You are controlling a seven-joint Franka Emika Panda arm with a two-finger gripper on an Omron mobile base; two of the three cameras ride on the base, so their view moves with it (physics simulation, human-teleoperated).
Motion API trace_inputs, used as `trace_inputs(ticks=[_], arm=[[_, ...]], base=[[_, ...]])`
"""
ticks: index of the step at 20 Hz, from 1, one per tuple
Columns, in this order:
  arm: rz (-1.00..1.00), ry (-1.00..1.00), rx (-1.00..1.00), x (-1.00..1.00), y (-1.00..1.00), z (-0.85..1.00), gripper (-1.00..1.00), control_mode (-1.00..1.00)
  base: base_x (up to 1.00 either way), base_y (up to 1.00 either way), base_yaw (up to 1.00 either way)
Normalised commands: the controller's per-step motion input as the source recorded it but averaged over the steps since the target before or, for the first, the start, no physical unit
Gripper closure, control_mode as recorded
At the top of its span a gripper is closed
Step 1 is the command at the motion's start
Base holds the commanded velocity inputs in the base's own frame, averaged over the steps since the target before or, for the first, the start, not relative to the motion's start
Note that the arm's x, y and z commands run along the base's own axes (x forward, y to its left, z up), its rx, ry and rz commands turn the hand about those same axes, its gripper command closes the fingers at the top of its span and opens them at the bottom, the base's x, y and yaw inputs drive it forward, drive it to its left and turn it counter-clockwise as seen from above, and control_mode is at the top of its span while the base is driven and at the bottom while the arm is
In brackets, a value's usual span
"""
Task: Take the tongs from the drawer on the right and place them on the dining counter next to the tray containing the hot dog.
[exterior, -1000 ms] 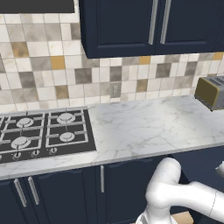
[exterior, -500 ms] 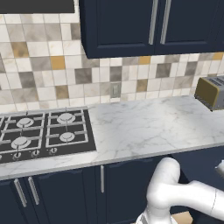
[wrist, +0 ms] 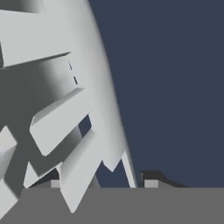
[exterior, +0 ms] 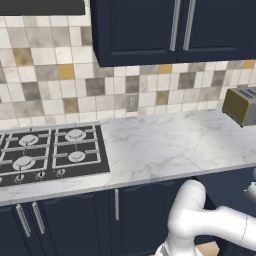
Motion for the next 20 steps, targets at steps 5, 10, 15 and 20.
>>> trace_inputs(ticks=[5, 10, 15, 20], arm=[[0.01, -0.06, -0.02, -0.17, 0.18, 0.1, 1.0, -1.0], [0.01, -0.1, 0.0, -0.31, 0.17, 0.49, 1.0, -1.0], [0.03, 0.0, -0.01, -0.43, 0.08, 0.72, 1.0, -1.0], [0.04, 0.0, -0.01, -0.39, 0.13, 0.83, 1.0, -1.0]], base=[[0.0, 0.0, 0.0], [0.0, 0.0, 0.0], [0.0, 0.0, 0.0], [0.0, 0.0, 0.0]])
